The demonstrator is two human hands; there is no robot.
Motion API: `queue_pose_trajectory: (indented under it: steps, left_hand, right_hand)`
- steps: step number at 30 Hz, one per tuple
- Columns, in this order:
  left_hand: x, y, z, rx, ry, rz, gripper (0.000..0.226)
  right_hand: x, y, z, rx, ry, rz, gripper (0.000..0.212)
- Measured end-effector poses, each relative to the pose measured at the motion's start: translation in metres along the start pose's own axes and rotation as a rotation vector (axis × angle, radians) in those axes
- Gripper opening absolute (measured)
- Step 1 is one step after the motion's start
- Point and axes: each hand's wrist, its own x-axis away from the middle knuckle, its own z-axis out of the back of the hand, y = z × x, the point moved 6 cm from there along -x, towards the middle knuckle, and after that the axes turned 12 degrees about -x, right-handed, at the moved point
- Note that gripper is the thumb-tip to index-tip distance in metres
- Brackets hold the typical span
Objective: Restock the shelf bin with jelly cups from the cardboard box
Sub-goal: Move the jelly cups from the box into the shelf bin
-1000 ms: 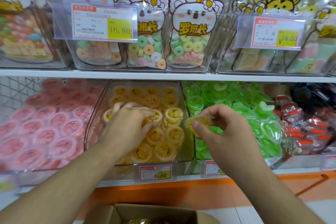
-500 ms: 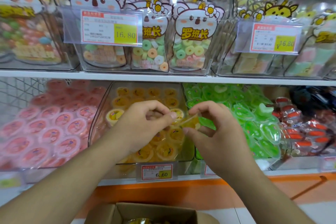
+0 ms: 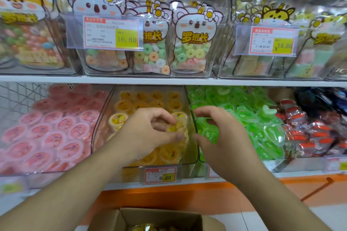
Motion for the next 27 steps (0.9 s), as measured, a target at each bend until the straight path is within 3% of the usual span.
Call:
queue_pose_trajectory:
  steps: [3,7,16,23,27]
  left_hand:
    - [-0.006,-0.009,-0.004,-0.240,0.056,-0.019,0.045]
    - [-0.005,-0.007,-0.016,-0.456,0.098,-0.153,0.036]
    - [-0.007,-0.011,-0.030,-0.502,0.099,-0.176,0.033]
    - [-0.006,-0.008,-0.029,-0.689,0.093,-0.305,0.036]
    - [-0.004,-0.012,-0.026,-0.679,0.136,-0.340,0.030]
  right_hand:
    - [0.000,0.008,0.010,0.014,0.105,-0.016,0.035]
    - [0.000,0.014,0.009,0.019,0.081,-0.023,0.033]
    - [0.000,0.014,0.005,0.040,0.034,-0.002,0.033]
    - [0.002,0.013,0.005,0.055,-0.004,-0.026,0.030]
    - [0.002,0.012,0.004,0.056,-0.002,-0.031,0.027]
